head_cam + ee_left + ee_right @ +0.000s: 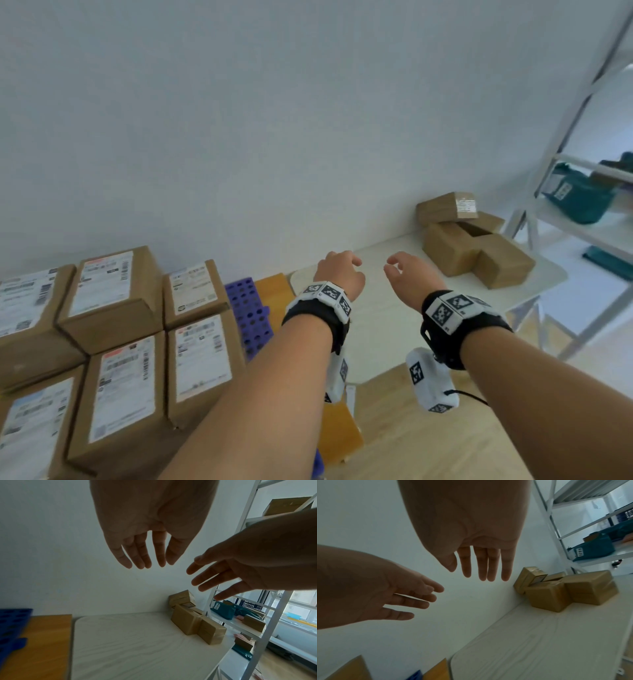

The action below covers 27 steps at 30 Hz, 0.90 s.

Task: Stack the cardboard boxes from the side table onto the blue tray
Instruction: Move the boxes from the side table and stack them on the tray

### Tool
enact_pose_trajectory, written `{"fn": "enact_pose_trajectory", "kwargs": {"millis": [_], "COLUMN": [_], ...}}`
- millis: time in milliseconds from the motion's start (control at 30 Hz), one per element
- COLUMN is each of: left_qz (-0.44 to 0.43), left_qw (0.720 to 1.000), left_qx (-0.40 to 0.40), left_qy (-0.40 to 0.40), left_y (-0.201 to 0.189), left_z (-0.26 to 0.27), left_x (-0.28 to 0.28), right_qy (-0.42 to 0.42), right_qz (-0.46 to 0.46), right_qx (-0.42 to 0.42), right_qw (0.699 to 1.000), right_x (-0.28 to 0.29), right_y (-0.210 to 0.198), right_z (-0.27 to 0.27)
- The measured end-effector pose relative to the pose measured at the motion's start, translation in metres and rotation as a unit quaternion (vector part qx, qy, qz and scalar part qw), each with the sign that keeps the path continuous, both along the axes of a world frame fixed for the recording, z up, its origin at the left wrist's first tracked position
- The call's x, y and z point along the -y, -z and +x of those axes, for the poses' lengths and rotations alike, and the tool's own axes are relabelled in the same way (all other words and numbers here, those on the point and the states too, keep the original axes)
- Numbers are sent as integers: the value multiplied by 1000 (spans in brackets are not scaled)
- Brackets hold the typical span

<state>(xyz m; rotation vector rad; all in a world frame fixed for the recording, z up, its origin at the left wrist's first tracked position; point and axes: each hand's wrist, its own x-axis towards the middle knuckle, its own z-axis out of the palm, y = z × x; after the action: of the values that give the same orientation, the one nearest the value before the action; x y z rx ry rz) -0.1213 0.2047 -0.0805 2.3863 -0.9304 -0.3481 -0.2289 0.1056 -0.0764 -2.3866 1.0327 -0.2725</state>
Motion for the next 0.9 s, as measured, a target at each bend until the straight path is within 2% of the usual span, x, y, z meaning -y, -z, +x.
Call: {"fn": "enact_pose_trajectory", "kwargs": {"millis": [200, 467, 700, 900], "left_qz": [-26, 0, 5, -12], "left_qw": [999, 999, 999, 998], "left_qx": [-30, -39, -35, -46], "left_qy": [9, 21, 33, 38], "left_y": [15, 43, 56, 55], "left_z": [-49, -89, -91, -70], "left_x": [85, 161, 228, 298], "right_qy": [22, 40, 44, 41], "right_qz": [19, 59, 52, 26], "right_qx": [5, -12, -10, -37], "right_qw": [1000, 997, 998, 998], "right_x": [76, 148, 206, 278], "right_y": [8, 31, 37, 34], "right_z": [-56, -103, -110, -89]}}
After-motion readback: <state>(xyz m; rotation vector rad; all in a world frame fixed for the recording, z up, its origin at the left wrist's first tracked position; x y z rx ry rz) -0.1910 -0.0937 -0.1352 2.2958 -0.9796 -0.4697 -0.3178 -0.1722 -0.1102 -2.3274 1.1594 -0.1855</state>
